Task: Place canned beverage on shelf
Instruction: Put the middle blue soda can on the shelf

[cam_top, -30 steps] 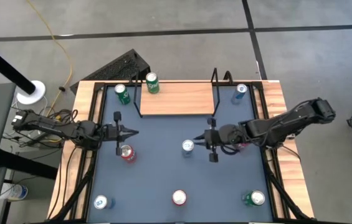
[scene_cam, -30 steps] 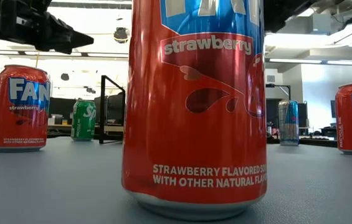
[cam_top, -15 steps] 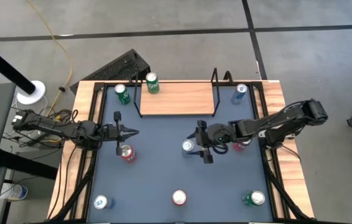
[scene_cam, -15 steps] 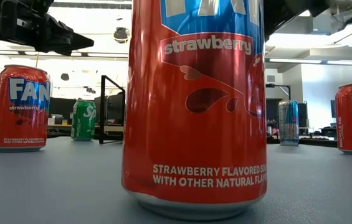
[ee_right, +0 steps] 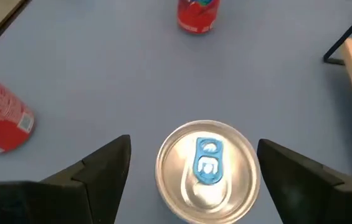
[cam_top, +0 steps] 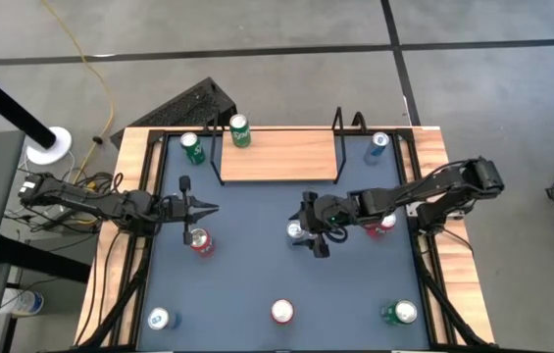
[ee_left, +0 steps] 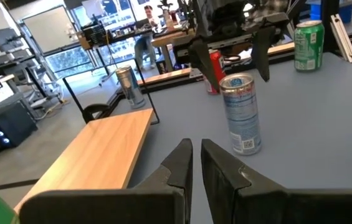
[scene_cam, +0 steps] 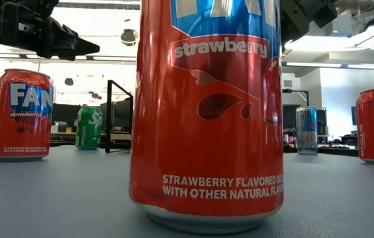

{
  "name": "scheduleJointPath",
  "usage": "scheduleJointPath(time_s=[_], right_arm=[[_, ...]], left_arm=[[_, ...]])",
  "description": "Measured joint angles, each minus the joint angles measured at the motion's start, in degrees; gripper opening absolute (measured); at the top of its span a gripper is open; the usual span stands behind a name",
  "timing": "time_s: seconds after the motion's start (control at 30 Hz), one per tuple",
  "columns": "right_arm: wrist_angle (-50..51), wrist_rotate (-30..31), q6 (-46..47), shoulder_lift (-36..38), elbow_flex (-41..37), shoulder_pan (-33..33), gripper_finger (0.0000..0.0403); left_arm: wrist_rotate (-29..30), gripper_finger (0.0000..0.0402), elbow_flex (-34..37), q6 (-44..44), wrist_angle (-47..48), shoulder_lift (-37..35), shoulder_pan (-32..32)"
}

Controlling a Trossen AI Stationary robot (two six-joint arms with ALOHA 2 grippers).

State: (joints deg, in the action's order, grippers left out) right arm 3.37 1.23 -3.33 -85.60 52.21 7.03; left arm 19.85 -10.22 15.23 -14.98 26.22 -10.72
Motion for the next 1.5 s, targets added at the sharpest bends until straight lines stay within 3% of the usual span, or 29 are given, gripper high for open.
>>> scheduleJointPath(time_s=[0.5, 0.77, 1.03, 1.17, 1.33, 1.5], right_arm=[[1.22, 1.39, 0.26, 0.00, -0.02, -0.85, 0.0322], [2.53, 4.70, -0.03, 0.00, -0.02, -0.54, 0.0270], [2.48, 4.87, -6.46, 0.00, 0.21, 1.97, 0.0180], [4.05, 4.21, -10.66, -0.01, 1.63, 3.21, 0.0171], [3.58, -2.93, -20.30, 0.11, 4.47, 3.22, 0.0182], [-3.43, -20.35, -29.32, 0.00, 4.70, -1.82, 0.0181]], left_arm=[[0.47, 0.0023, 0.00, 0.01, 0.05, 0.00, 0.00], [0.49, 0.0023, 0.00, 0.01, 0.09, 0.00, 0.00], [0.51, 0.0023, 0.00, 0.03, 0.09, 0.00, 0.00], [0.51, 0.0023, 0.00, 0.01, 0.11, 0.00, 0.00], [0.51, 0.0023, 0.00, 0.03, 0.11, 0.00, 0.00], [0.51, 0.0023, 0.00, 0.03, 0.11, 0.01, 0.00]])
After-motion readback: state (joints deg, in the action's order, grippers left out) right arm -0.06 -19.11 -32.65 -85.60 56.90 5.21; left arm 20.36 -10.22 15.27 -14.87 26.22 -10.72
